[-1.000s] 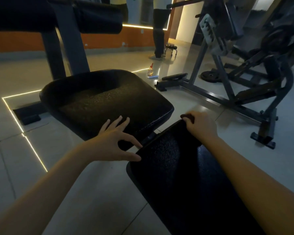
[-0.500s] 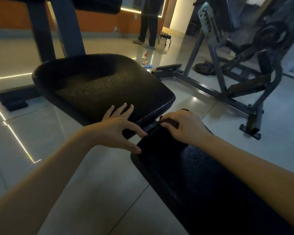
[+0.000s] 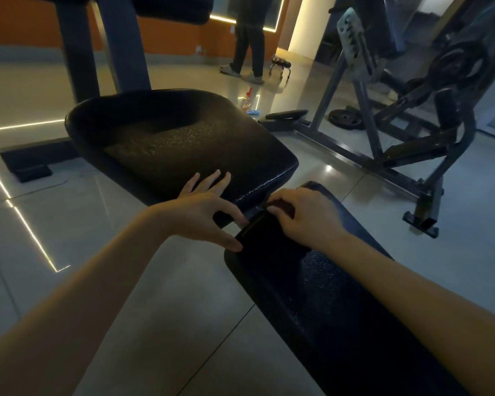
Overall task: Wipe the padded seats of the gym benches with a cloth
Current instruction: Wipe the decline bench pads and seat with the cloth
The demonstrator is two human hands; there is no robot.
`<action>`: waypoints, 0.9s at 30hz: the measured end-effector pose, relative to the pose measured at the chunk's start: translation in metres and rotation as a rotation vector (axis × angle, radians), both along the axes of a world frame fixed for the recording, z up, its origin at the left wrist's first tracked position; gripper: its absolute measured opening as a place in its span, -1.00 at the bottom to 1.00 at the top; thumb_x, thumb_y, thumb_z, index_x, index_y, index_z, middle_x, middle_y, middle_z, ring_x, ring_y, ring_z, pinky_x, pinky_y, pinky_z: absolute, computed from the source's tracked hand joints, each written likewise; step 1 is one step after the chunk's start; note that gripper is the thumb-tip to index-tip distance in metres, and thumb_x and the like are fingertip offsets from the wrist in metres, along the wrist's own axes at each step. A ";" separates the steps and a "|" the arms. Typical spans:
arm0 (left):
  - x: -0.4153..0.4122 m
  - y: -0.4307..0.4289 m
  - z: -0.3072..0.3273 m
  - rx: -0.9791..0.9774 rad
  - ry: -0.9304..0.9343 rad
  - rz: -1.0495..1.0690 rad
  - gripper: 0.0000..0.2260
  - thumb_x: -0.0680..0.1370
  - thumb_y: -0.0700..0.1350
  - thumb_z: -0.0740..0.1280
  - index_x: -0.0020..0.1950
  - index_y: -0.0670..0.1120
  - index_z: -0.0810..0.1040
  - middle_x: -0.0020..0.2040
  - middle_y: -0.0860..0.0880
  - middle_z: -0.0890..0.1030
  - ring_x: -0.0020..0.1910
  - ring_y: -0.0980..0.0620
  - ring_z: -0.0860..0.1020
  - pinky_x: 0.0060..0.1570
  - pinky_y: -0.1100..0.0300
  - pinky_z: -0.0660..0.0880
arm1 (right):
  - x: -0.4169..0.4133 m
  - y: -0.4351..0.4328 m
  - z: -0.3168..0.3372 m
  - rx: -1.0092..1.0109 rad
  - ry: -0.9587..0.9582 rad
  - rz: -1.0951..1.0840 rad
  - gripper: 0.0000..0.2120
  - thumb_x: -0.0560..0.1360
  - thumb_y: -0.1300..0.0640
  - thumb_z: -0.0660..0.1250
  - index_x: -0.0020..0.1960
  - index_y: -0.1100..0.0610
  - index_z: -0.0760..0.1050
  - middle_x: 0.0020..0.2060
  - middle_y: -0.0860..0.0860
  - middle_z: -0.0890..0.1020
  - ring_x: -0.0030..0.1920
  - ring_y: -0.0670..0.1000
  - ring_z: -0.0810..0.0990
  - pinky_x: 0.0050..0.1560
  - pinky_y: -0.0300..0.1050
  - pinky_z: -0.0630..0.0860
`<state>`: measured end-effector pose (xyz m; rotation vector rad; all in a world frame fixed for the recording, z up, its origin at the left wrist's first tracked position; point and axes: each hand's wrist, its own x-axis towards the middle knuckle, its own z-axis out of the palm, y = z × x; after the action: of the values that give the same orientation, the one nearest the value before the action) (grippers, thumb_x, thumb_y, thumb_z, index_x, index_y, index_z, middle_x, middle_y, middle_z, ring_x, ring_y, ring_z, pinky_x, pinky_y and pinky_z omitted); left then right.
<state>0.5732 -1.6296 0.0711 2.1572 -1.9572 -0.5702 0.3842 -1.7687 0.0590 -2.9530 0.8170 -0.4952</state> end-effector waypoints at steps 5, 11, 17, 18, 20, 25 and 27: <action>-0.002 0.001 0.002 -0.011 -0.010 -0.007 -0.63 0.42 0.24 0.43 0.21 0.35 0.50 0.59 0.03 -0.29 0.50 0.05 -0.43 0.42 -0.03 -0.45 | -0.001 -0.010 -0.001 -0.089 0.008 -0.033 -0.79 0.59 -0.08 0.24 0.17 -0.10 0.56 0.00 -0.09 0.66 0.06 -0.02 0.58 -0.01 0.04 0.58; -0.002 0.003 0.002 -0.027 0.003 -0.020 -0.64 0.42 0.23 0.44 0.20 0.39 0.48 0.59 0.03 -0.29 0.50 0.08 -0.42 0.40 0.01 -0.46 | 0.010 -0.023 -0.005 0.013 -0.126 -0.302 -0.83 0.59 -0.04 0.28 0.12 -0.04 0.57 -0.03 -0.03 0.65 0.02 0.01 0.59 -0.06 -0.04 0.56; 0.000 0.003 0.003 0.020 -0.011 -0.047 -0.69 0.44 0.21 0.43 0.05 0.49 0.36 0.58 0.07 -0.30 0.49 0.07 -0.44 0.39 -0.02 -0.47 | 0.000 0.035 -0.005 0.073 -0.115 -0.055 -0.83 0.59 -0.01 0.30 0.15 -0.05 0.56 0.05 -0.11 0.62 0.09 -0.11 0.52 0.10 -0.17 0.46; 0.001 0.002 0.004 0.026 -0.015 -0.052 -0.69 0.45 0.21 0.42 0.04 0.50 0.35 0.58 0.08 -0.31 0.49 0.07 -0.44 0.38 -0.02 -0.47 | -0.001 0.043 -0.008 0.070 -0.134 -0.015 -0.83 0.58 0.00 0.31 0.15 -0.05 0.56 0.03 -0.11 0.62 0.07 -0.11 0.53 0.09 -0.16 0.49; 0.002 0.001 0.003 0.031 -0.026 -0.057 -0.69 0.45 0.22 0.42 0.05 0.51 0.36 0.57 0.10 -0.32 0.49 0.07 -0.45 0.36 -0.01 -0.48 | -0.001 0.053 -0.011 0.044 -0.147 0.043 -0.83 0.57 0.00 0.32 0.15 -0.05 0.57 0.01 -0.11 0.63 0.04 -0.09 0.54 0.03 -0.12 0.54; 0.008 0.001 -0.001 0.032 -0.014 -0.075 -0.72 0.43 0.25 0.41 0.09 0.47 0.43 0.56 0.16 -0.34 0.44 0.14 -0.49 0.32 0.05 -0.51 | 0.008 0.012 -0.003 -0.075 -0.073 -0.059 -0.78 0.60 -0.08 0.24 0.17 -0.07 0.55 0.04 -0.10 0.63 0.07 -0.04 0.55 -0.04 -0.06 0.54; 0.011 0.000 -0.003 0.029 0.000 -0.078 -0.72 0.42 0.26 0.40 0.09 0.45 0.45 0.53 0.21 -0.34 0.39 0.19 -0.51 0.30 0.09 -0.52 | 0.011 -0.007 -0.001 -0.046 -0.094 -0.153 -0.76 0.58 -0.12 0.24 0.15 -0.08 0.57 0.00 -0.10 0.64 0.05 -0.03 0.57 -0.06 -0.03 0.57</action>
<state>0.5841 -1.6298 0.0681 2.1052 -2.0539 -0.6145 0.3955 -1.7760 0.0577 -2.8957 1.0394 -0.6633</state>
